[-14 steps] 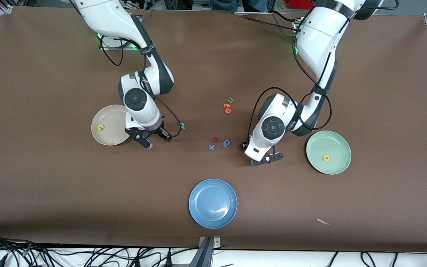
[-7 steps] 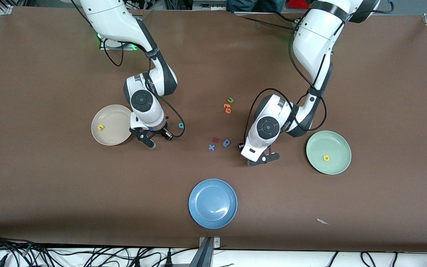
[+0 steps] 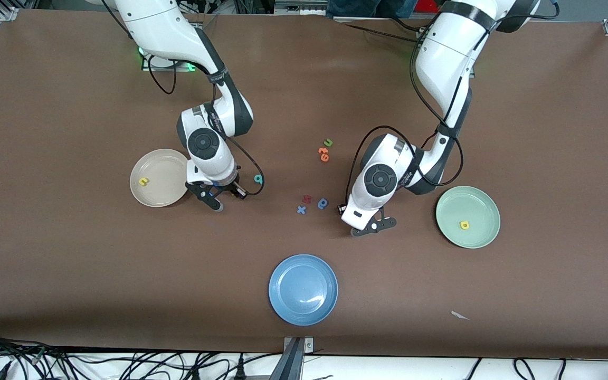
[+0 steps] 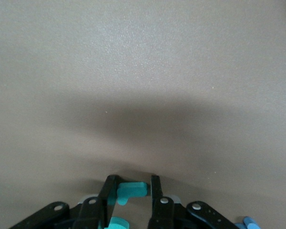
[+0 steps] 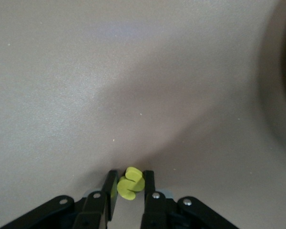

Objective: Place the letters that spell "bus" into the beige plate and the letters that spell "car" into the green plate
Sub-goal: 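Place 2 on beige with the right gripper while the left gripper places teal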

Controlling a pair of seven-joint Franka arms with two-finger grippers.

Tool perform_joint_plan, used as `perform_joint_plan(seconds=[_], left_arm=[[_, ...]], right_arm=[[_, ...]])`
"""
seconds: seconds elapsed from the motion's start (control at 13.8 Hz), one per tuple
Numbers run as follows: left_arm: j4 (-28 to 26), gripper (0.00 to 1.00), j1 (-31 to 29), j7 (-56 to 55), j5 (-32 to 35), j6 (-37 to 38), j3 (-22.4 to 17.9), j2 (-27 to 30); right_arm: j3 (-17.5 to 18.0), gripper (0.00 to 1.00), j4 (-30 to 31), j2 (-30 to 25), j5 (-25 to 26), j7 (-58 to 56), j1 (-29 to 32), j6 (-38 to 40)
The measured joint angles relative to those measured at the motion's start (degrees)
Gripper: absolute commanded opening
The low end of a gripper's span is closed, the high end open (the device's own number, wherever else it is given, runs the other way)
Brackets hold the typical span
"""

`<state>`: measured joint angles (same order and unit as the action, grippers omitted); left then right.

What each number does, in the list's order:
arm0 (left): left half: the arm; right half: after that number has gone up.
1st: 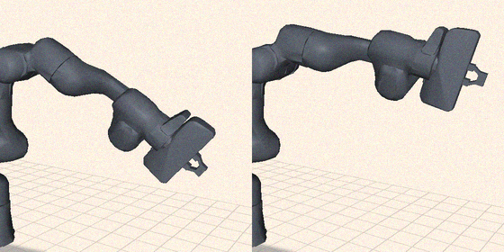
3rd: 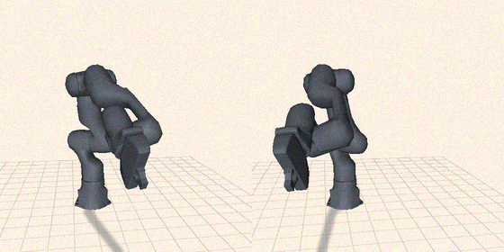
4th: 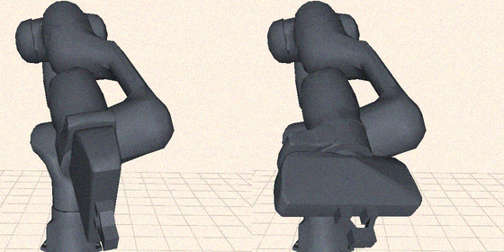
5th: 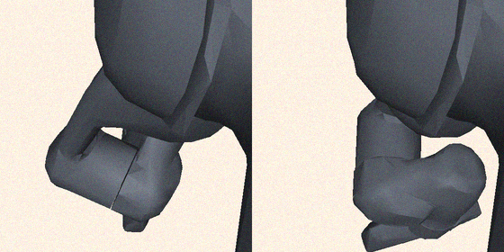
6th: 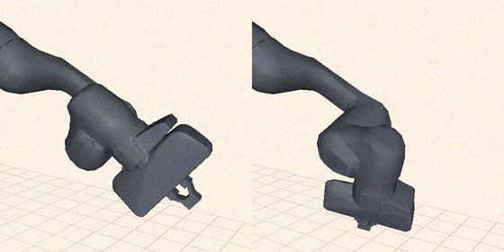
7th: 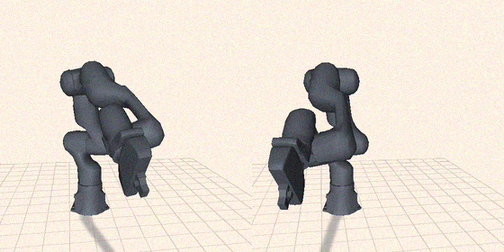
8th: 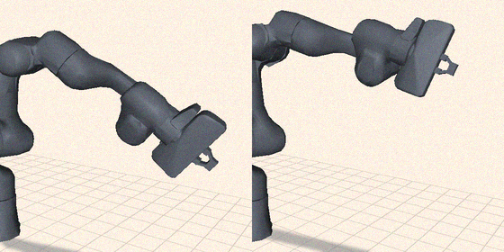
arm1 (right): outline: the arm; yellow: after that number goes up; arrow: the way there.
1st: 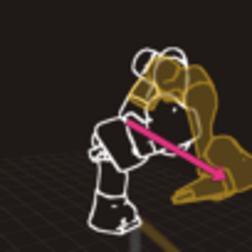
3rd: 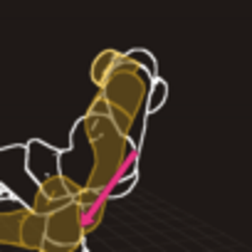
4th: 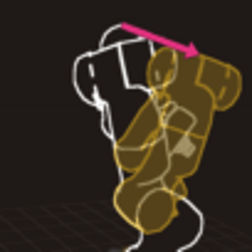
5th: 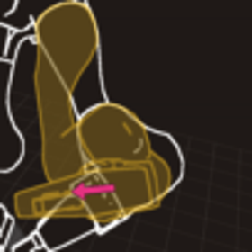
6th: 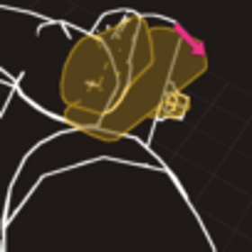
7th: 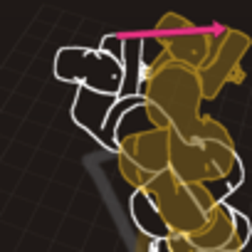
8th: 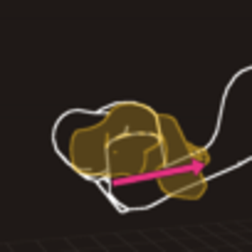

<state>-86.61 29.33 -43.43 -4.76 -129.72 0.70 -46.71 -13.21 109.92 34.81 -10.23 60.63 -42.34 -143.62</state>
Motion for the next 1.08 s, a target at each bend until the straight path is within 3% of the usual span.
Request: perform_joint_plan(seconds=[0.29,0.58,0.87,1.01,1.08], left_arm=[[0.02,0.18,0.00,0.01,0.00,-0.48,0.00,-0.09],[0.32,0.16,-0.20,1.75,0.00,-0.42,-0.71,-0.09],[2.04,0.14,-5.00,14.90,0.06,6.76,-1.66,1.26],[2.35,0.13,-8.84,23.84,1.43,10.98,-1.97,2.94],[2.36,0.13,-10.81,27.96,3.05,12.79,-2.04,3.82]], right_arm=[[-1.19,0.12,-1.19,-1.13,0.01,-2.18,-0.14,2.48],[-9.10,0.12,-0.43,-6.35,-0.01,-16.61,-0.06,14.26],[-17.83,0.13,9.39,-12.66,-0.14,-33.76,0.30,15.73],[-19.47,0.14,14.50,-14.48,-0.16,-38.17,0.41,15.23],[-19.61,0.23,16.46,-14.75,-0.16,-39.38,0.40,14.77]])
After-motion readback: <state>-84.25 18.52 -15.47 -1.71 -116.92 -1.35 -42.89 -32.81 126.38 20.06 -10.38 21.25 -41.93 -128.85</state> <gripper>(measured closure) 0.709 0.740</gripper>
